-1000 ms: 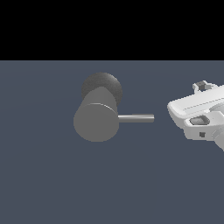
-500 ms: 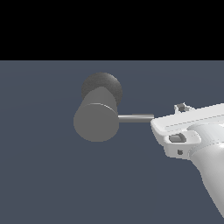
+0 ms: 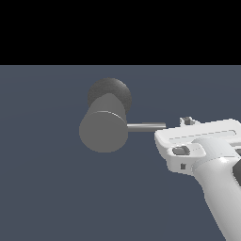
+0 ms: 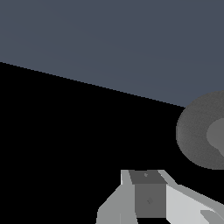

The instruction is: Turn on the faucet by rotating a designated handle.

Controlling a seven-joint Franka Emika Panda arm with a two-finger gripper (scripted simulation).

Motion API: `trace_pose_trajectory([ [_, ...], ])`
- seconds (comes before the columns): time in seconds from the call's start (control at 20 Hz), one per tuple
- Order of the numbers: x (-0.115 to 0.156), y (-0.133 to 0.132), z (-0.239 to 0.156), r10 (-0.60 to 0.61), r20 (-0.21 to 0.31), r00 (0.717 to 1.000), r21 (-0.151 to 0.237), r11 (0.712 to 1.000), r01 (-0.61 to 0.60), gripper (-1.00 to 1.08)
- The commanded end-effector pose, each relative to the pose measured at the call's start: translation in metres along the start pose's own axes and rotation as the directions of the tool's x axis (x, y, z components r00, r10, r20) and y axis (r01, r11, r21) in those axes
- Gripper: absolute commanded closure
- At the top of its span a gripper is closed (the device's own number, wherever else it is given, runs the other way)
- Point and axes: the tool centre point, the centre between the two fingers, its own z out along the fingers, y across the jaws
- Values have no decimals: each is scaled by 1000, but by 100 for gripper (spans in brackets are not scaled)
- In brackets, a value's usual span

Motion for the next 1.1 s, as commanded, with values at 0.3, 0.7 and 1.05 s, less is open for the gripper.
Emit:
trace_pose_trajectory([
  [0.3,14,29,-5,86,-53,995,-24,996,-87,108],
  [0.7,26,52,-12,134,-99,986,-41,989,-139,108],
  [1.05,23,61,-6,196,-108,975,-32,979,-200,108],
])
